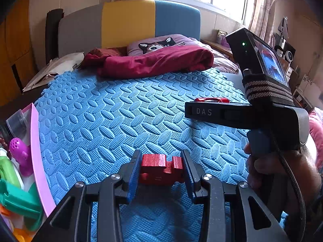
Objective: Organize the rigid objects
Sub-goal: 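Carry the red block over the tray with the left gripper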
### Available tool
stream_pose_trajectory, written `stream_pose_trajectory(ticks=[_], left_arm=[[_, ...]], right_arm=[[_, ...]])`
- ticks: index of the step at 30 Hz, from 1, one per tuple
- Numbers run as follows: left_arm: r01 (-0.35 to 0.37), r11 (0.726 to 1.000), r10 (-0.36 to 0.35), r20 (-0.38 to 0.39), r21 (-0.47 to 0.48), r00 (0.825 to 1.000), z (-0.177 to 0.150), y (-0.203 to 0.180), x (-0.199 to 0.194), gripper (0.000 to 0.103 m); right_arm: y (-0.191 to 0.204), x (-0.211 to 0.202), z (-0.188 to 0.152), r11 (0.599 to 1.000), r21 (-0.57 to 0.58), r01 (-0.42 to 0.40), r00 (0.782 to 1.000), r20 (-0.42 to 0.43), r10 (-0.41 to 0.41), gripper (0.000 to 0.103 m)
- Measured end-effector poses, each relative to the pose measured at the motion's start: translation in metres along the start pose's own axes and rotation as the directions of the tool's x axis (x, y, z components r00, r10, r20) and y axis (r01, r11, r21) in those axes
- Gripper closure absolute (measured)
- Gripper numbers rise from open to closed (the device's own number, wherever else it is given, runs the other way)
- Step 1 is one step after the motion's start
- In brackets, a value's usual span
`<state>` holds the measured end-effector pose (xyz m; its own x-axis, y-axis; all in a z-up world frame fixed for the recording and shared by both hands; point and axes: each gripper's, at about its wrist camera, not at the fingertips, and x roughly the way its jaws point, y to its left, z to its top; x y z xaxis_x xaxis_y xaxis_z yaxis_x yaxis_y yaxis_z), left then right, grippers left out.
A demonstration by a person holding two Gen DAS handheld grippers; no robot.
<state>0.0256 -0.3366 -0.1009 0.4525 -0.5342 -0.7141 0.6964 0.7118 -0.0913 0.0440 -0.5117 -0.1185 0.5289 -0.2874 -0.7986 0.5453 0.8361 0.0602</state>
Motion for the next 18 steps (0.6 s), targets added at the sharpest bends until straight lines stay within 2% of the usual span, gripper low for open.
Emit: stream_pose_trajectory(ticks=[4,7,12,18], left_arm=[[-0.009,1.0,0.009,0.002,0.009,1.0,0.0,-0.001,0.001,0.063],[-0.056,0.998,0.056,0.01,0.007,0.998,0.001,0.0,-0.002,0.064],[-0.057,0.998,0.057,0.001,-0.003,0.998,-0.004,0.002,-0.013,0.064],[-0.057,0.998,0.056,0.067,0.007,0.996,0.004,0.002,-0.048,0.064]], right_arm=[[-0.001,0.001,0.0,1.0,0.002,-0.003,1.0,0.001,0.003,0.026],[-0.002,0.001,0.0,1.0,0.004,-0.007,1.0,0.001,0.007,0.026],[-0.003,0.001,0.001,1.0,0.006,-0.01,1.0,0.001,0.01,0.026],[-0.003,0.001,0.001,1.0,0.008,-0.012,1.0,0.001,0.012,0.026]])
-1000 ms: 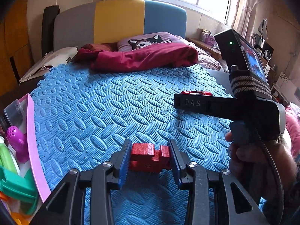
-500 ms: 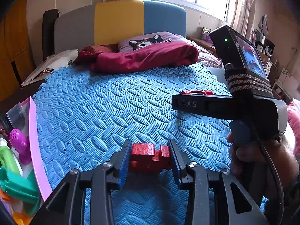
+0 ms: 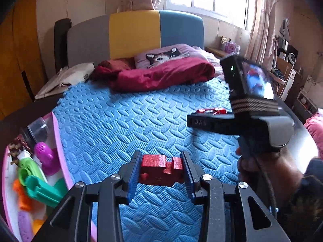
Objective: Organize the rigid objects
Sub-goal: 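Carry the red block over the tray with the left gripper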
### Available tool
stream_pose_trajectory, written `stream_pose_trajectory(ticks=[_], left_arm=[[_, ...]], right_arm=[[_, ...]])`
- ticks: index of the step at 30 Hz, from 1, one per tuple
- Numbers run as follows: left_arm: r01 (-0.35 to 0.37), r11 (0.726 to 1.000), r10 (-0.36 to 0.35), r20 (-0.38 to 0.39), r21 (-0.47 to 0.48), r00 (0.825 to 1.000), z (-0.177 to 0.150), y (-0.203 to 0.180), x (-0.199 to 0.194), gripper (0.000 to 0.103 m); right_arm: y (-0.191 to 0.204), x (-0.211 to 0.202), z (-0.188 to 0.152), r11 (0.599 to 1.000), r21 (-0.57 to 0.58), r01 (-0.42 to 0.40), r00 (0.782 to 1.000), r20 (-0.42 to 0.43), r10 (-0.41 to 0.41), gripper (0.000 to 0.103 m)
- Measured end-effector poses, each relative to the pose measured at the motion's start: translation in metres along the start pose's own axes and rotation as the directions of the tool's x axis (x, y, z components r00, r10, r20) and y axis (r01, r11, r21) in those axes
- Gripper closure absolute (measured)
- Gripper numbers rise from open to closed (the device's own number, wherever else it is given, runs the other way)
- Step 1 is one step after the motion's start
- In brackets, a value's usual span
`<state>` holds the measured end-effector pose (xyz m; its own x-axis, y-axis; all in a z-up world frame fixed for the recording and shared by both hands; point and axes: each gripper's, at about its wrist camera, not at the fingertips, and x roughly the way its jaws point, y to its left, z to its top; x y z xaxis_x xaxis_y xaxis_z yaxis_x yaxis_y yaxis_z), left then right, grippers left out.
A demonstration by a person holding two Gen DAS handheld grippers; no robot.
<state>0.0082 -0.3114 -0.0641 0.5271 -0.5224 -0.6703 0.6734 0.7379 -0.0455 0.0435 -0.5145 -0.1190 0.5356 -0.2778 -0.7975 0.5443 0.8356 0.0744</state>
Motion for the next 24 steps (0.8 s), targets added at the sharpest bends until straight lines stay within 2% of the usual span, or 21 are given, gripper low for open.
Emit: stream_pose_trajectory(ticks=[13,24], left_arm=[[0.003,0.998,0.001,0.072,-0.056,0.997,0.008,0.028,-0.062,0.064],[-0.021,0.993,0.03,0.078,-0.115,0.996,0.0,0.061,-0.084,0.064]], right_arm=[[0.002,0.0,0.0,1.0,-0.009,0.011,1.0,0.0,-0.011,0.026],[0.002,0.0,0.0,1.0,-0.009,0.012,1.0,-0.001,-0.012,0.026]])
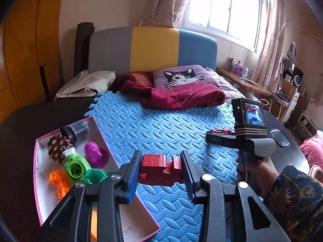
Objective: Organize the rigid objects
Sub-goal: 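Carry the red block over the tray with the left gripper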
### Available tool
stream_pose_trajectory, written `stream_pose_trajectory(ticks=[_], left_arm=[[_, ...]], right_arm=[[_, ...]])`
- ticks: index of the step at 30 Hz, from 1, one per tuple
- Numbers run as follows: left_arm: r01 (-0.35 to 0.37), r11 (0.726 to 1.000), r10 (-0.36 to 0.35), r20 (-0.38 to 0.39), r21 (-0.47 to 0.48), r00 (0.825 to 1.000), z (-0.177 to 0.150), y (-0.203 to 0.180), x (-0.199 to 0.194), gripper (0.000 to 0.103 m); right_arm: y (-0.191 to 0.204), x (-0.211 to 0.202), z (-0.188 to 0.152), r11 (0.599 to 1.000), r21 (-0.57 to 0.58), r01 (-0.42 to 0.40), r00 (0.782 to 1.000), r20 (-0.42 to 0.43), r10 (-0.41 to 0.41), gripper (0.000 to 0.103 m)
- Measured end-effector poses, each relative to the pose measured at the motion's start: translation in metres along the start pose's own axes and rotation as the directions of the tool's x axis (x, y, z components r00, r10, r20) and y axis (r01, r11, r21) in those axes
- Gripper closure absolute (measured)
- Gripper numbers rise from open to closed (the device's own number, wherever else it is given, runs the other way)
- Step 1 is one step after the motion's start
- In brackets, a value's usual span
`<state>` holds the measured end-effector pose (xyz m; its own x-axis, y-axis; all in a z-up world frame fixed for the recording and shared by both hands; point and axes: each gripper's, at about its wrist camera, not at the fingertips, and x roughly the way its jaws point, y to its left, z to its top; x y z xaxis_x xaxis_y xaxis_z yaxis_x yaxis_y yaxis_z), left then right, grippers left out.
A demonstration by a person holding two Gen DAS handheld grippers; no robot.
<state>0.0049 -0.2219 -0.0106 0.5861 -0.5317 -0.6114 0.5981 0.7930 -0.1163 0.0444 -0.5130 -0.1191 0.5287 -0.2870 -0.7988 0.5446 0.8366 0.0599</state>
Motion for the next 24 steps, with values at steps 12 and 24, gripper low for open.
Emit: stream_pose_trajectory(ticks=[12,24], left_arm=[[-0.104,0.969,0.106,0.0,-0.226,0.994,-0.012,0.117,-0.041,0.064],[-0.144,0.909,0.118,-0.09,-0.39,0.989,-0.047,0.185,-0.039,0.064]], right_arm=[[0.001,0.0,0.0,1.0,-0.003,0.005,1.0,0.0,-0.005,0.026],[0.001,0.0,0.0,1.0,0.001,0.001,1.0,0.0,-0.001,0.026]])
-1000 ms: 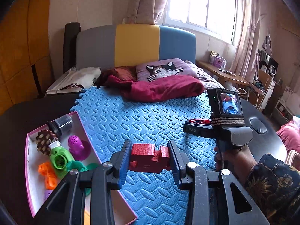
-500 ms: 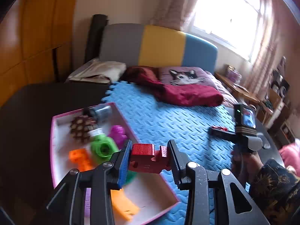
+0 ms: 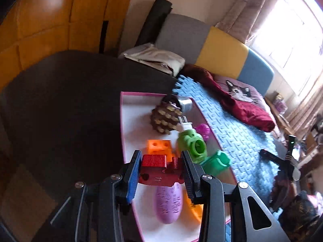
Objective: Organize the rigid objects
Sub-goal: 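Carry the red block over the tray with the left gripper, then open the left gripper to release the red block into the tray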
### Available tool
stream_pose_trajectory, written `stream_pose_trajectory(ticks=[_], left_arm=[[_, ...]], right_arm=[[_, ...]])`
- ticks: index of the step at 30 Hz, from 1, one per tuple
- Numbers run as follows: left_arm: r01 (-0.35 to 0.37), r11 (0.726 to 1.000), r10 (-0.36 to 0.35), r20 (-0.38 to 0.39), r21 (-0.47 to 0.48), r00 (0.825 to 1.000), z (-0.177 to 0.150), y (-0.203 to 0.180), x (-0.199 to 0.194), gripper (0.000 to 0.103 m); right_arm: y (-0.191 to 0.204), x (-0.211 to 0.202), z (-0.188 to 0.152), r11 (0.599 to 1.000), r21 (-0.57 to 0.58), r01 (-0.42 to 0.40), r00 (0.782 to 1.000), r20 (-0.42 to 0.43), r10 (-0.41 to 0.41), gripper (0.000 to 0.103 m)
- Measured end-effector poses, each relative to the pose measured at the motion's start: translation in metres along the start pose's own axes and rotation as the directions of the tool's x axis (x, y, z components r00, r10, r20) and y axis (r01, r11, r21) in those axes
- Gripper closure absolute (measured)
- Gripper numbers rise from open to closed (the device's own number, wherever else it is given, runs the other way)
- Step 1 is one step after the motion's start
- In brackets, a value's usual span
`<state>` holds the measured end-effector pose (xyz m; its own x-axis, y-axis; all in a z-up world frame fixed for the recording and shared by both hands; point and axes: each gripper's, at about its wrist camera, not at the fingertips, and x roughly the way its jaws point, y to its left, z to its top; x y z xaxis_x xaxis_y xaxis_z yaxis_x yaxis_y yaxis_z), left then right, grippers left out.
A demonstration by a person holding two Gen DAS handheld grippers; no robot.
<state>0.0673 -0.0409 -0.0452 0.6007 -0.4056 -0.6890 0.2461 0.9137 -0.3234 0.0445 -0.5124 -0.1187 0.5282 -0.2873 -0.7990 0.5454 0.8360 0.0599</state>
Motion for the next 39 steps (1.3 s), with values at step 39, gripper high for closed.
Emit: stream_pose_trajectory(ticks=[39], left_arm=[[-0.096,0.976,0.106,-0.042,0.193,0.994,-0.019,-0.051,0.041,0.045]], right_arm=[[0.0,0.0,0.0,1.0,0.001,0.001,1.0,-0.001,-0.001,0.026]])
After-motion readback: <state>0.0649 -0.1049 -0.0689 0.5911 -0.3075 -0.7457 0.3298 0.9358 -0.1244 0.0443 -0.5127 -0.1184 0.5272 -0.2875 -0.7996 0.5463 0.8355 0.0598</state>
